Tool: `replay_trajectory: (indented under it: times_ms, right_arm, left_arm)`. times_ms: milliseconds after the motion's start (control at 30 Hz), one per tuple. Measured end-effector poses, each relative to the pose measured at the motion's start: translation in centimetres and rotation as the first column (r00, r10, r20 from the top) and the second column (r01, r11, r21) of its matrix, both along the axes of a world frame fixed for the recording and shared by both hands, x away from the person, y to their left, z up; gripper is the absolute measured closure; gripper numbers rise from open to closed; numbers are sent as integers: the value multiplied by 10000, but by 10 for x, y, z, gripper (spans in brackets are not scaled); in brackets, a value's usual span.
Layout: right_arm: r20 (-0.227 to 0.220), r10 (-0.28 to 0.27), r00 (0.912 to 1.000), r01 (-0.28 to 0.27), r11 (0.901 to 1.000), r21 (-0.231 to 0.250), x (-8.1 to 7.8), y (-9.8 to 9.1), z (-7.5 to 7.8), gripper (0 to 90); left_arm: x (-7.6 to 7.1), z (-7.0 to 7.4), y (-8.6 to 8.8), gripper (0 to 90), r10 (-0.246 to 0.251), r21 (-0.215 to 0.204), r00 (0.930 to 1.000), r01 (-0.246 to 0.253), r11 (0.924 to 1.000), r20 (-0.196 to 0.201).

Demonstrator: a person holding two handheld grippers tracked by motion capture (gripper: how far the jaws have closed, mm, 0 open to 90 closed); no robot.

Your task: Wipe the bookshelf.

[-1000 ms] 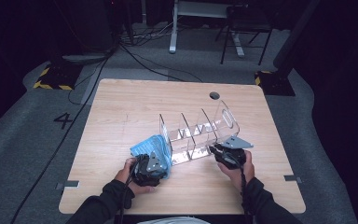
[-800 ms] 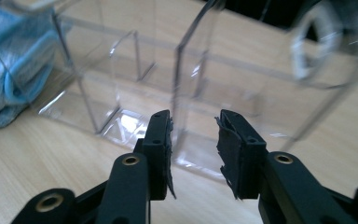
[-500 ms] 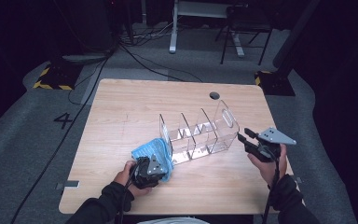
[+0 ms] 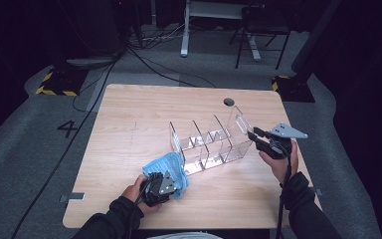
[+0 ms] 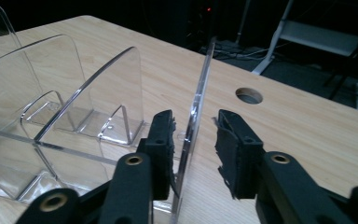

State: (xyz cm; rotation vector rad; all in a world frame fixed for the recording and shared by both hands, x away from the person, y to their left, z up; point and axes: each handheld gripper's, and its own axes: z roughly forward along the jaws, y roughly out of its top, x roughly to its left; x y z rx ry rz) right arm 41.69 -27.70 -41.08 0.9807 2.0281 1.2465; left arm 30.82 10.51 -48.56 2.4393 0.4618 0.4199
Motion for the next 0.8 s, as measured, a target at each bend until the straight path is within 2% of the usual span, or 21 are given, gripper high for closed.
replay_trajectory:
  times_ms: [33,67,100,133,267,367,433,600,700,800]
  right_arm:
    - [0,0,10000,0,10000,0,0,0,0,701]
    - [-15,-32,10000,32,9999,-109,1,2,-1,731]
    - [-68,72,10000,-74,9997,-235,3,4,-3,785]
    - [-80,181,9998,-183,9996,-237,3,4,-3,799]
    - [-11,4,10000,-4,9992,-401,0,6,-2,815]
    - [28,-113,9999,115,9987,-501,-3,7,-1,818]
    - [-117,-181,9998,176,9990,-415,-8,6,0,815]
    - [-217,-232,9995,220,9983,-531,-19,8,2,805]
    - [-366,-175,9992,156,9986,-515,-31,10,4,790]
    - [-609,-153,9980,135,9995,-300,-40,12,6,786]
  left_arm:
    - [0,0,0,758,0,0,10000,0,10000,0]
    - [-5,1,-5,758,-324,41,9994,324,9995,146]
    - [-7,1,-8,763,-425,59,9988,423,9991,234]
    - [-9,3,-13,765,-642,17,9975,642,9979,304]
    - [-10,8,-26,771,-836,-359,9950,857,9957,552]
    - [-10,10,-28,773,-801,-370,9936,833,9958,795]
    - [-7,13,-28,778,-603,-542,9929,661,9963,1029]
    - [-2,18,-24,779,-238,-802,9925,336,9962,1198]
    - [0,23,-18,780,-10,-924,9891,147,9956,1472]
    - [2,31,-12,780,227,-1109,9852,-38,9938,1701]
